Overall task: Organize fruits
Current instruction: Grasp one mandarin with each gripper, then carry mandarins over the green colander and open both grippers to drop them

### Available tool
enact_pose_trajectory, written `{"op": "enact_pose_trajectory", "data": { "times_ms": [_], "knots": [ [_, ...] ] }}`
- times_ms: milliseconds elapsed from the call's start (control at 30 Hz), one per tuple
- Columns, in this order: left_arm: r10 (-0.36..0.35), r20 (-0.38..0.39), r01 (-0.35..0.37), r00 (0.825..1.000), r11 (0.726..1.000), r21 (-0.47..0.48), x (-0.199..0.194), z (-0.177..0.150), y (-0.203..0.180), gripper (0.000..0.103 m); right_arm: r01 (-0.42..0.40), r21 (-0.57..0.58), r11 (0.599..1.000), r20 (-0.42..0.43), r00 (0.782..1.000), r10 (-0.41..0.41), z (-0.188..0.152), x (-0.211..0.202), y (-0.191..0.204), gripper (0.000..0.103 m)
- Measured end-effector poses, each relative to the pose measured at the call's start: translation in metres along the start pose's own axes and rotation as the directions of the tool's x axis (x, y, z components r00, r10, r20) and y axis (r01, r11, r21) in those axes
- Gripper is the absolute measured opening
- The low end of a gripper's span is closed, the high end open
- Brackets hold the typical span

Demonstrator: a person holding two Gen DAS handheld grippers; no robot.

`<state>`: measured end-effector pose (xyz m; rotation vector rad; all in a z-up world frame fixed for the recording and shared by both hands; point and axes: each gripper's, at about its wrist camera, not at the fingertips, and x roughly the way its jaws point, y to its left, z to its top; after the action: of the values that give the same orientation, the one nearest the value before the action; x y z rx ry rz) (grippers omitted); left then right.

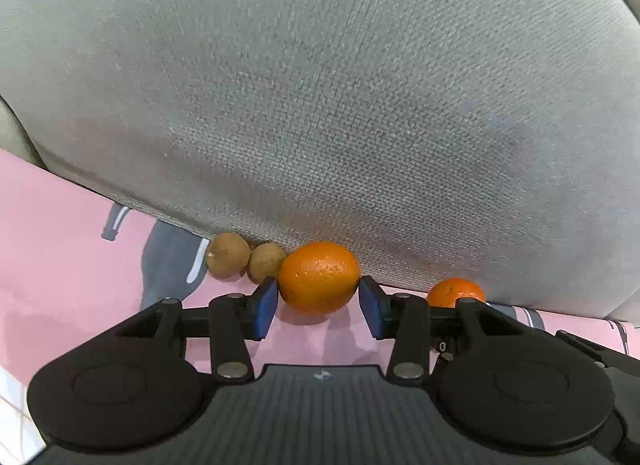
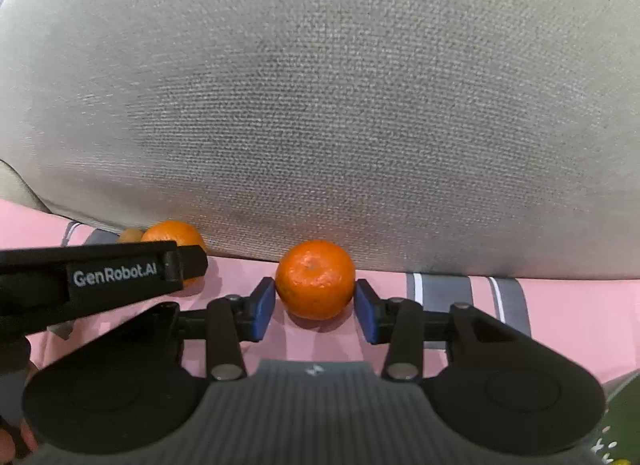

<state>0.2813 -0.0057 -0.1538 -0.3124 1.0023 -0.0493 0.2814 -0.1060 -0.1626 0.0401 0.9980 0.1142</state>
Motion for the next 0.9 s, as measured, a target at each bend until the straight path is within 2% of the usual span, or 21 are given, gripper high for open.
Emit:
{"op": "enact_pose_trajectory", "data": {
  "times_ms": [233,433,667,900],
  "knots": [
    [0.001,0.030,-0.001,1.000,1.000,0.019,-0.035,0.001,-0.007,0.050,-0.021,-0.034,0.999,0.036,0.999,0.022,-0.004,-0.035,0.002,0.040],
    [-0.013,0.065,0.009,0.998,0.999,0.053,-0.080,-0.017,-0.008,0.050,-0.044,-0.061,0.997,0.067,0.997,0.048,-0.014,-0.071,0.004,0.040],
    [-0.052,0.099,0.042,0.994,0.994,0.098,-0.113,-0.031,-0.014,0.050,-0.063,-0.104,0.993,0.101,0.992,0.074,-0.037,-0.114,-0.003,0.040],
    [-0.121,0.100,0.109,0.988,0.987,0.120,-0.144,-0.053,-0.023,0.050,-0.061,-0.138,0.989,0.132,0.988,0.079,-0.067,-0.157,-0.018,0.040]
  ]
}}
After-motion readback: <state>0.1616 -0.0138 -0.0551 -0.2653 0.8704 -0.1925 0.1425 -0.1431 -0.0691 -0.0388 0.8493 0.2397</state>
